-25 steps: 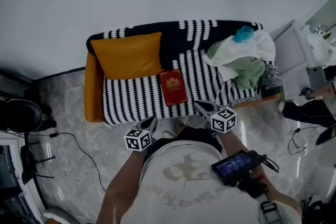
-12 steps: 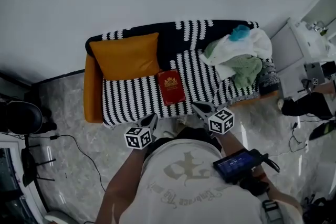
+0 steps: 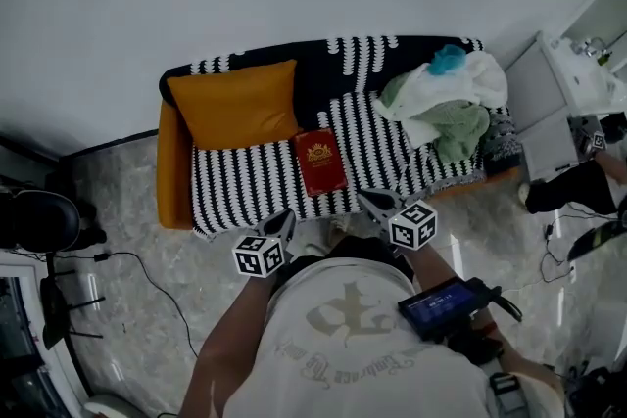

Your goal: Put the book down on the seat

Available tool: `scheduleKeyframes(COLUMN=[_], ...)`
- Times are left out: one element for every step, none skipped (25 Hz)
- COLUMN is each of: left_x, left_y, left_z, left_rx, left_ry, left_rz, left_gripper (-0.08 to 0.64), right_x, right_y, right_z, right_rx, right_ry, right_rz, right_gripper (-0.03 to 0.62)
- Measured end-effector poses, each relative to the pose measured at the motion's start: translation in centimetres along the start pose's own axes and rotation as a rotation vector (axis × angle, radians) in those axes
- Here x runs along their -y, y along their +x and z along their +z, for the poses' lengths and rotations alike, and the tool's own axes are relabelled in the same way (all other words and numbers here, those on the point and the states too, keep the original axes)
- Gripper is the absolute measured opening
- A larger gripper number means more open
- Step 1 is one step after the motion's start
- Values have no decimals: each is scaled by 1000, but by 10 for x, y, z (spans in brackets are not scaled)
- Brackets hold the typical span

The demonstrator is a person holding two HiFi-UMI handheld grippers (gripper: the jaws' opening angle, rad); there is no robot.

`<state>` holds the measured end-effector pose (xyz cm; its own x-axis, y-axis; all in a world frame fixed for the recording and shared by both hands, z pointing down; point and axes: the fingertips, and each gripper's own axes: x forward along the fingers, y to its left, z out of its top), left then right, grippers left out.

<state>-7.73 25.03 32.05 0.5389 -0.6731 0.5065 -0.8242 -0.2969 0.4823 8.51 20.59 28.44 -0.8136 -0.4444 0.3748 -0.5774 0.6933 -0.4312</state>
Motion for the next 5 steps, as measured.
scheduleKeyframes(left_x=[0,1,1,0,0], left_y=[1,3,5,7,8], left_z=[0,2,4,6,8], left_rx=[-1,-1,-1,-1,-1], left_ry=[-1,-1,-2,-3,-3], left_rz=[-1,-2,-2,-3,-4], left_gripper=[12,11,12,12,12], right_x=[1,2,4,5,7], right_y=[0,1,1,2,3], right_z=[0,0,1,3,4], right_rx=[-2,-4,-6,-8,-9], right_ry=[1,2,2,3,4], right_rz=[1,2,3,3,4], right_gripper=[15,15,15,15,15])
